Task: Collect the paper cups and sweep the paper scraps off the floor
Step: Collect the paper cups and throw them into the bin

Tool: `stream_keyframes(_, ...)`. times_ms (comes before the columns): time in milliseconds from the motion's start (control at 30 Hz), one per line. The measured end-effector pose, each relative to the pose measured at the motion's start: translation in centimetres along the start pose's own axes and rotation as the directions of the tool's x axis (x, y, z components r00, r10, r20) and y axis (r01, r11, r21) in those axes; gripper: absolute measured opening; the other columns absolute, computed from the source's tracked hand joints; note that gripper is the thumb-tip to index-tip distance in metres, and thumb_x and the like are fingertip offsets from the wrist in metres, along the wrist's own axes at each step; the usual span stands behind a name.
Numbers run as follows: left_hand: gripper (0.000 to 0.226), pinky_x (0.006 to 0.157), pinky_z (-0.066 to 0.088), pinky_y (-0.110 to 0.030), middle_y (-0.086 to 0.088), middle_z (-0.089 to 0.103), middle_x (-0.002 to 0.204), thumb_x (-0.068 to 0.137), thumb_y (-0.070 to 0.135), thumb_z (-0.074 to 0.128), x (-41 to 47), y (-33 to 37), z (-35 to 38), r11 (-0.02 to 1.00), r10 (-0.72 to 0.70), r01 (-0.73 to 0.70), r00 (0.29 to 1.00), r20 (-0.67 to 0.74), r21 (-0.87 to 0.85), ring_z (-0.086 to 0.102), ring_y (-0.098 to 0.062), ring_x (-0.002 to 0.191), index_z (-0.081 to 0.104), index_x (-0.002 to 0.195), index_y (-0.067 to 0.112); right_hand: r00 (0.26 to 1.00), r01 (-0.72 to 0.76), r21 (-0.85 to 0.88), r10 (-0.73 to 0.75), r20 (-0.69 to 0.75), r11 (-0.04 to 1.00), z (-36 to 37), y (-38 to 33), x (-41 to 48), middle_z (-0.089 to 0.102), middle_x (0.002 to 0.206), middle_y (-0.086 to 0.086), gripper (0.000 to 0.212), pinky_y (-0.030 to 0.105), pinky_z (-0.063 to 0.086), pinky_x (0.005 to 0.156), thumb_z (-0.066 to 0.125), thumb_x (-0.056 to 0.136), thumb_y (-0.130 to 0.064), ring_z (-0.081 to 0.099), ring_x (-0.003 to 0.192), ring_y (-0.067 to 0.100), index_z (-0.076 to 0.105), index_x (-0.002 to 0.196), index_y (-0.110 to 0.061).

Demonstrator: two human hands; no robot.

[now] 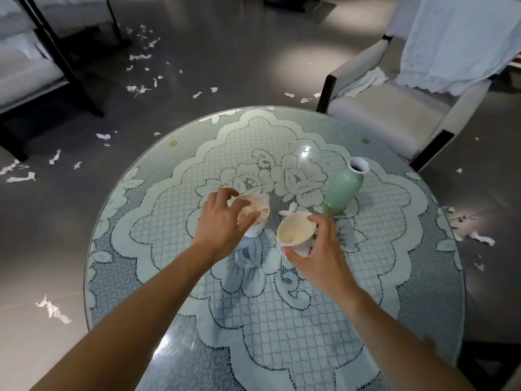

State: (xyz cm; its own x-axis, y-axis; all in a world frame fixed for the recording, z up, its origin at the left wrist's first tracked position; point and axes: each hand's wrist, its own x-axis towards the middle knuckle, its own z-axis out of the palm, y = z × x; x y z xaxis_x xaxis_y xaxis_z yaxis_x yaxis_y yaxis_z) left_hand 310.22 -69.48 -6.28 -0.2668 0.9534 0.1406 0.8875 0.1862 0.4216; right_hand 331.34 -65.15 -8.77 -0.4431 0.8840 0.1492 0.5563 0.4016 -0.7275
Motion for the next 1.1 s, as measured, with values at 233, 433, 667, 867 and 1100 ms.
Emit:
stream_keyframes(233, 0.100, 0.114, 0.021, -0.045, -0.008, 0.029, 0.153, 0.080, 0.044, 0.070, 0.4, -0.4, 0.8, 0.980, -0.044, 0.081, 0.978, 0.202, -0.179, 0.029, -0.026, 0.139, 0.006, 0.152, 0.018, 0.999, 0.044, 0.039, -0.043, -0.028, 0.998, 1.1, -0.1, -0.8, 0.028, 0.131, 0.005, 0.092, 0.026, 0.047, 0.088, 0.084, 0.068, -0.025, 0.043, 0.112, 0.016, 0.019, 0.133, -0.024)
stream_keyframes(433, 0.096, 0.102, 0.038, -0.042, -0.016, 0.041, 0.140, 0.079, 0.038, 0.073, -0.2, -1.3, -0.1, 0.957, -0.128, 0.137, 0.991, 0.048, -0.258, 0.045, -0.029, 0.123, 0.012, 0.151, 0.017, 0.974, -0.112, 0.187, 0.070, 0.214, 0.976, 0.6, -1.7, -0.4, 0.021, 0.146, -0.007, 0.100, 0.035, 0.039, 0.101, 0.058, 0.057, -0.081, 0.031, 0.128, 0.010, -0.006, 0.131, -0.065)
stream_keyframes(667, 0.096, 0.102, 0.036, -0.040, -0.016, 0.040, 0.141, 0.081, 0.035, 0.073, -1.0, -4.6, -1.3, 0.943, -0.211, 0.218, 0.976, 0.055, -0.251, 0.043, -0.029, 0.124, 0.010, 0.151, 0.019, 0.954, -0.299, 0.223, 0.289, 0.077, 0.928, -0.4, -2.5, 6.0, 0.050, 0.132, -0.006, 0.060, 0.031, 0.036, 0.090, 0.024, 0.093, -0.065, 0.048, 0.118, 0.013, 0.040, 0.140, -0.032)
stream_keyframes(867, 0.097, 0.103, 0.037, -0.042, -0.013, 0.040, 0.142, 0.080, 0.042, 0.071, -1.8, -6.2, -2.1, 0.935, -0.250, 0.257, 0.966, 0.060, -0.243, 0.044, -0.028, 0.125, 0.009, 0.151, 0.022, 0.884, -0.353, -0.151, 0.382, 0.271, 0.923, 0.7, -1.4, 11.4, 0.060, 0.126, 0.007, 0.034, 0.018, 0.045, 0.067, 0.058, 0.094, -0.022, 0.060, 0.078, 0.013, 0.058, 0.126, -0.011)
stream_keyframes(1100, 0.099, 0.105, 0.034, -0.042, -0.012, 0.038, 0.144, 0.079, 0.046, 0.070, -2.6, -7.2, -2.3, 0.924, -0.287, 0.297, 0.955, 0.076, -0.240, 0.042, -0.028, 0.128, 0.006, 0.151, 0.024, 0.852, -0.276, -0.260, 0.361, 0.379, 0.925, 2.2, -0.1, 12.2, 0.066, 0.099, 0.006, 0.011, 0.024, 0.045, 0.075, 0.073, 0.082, -0.012, 0.061, 0.089, 0.018, 0.068, 0.092, -0.010)
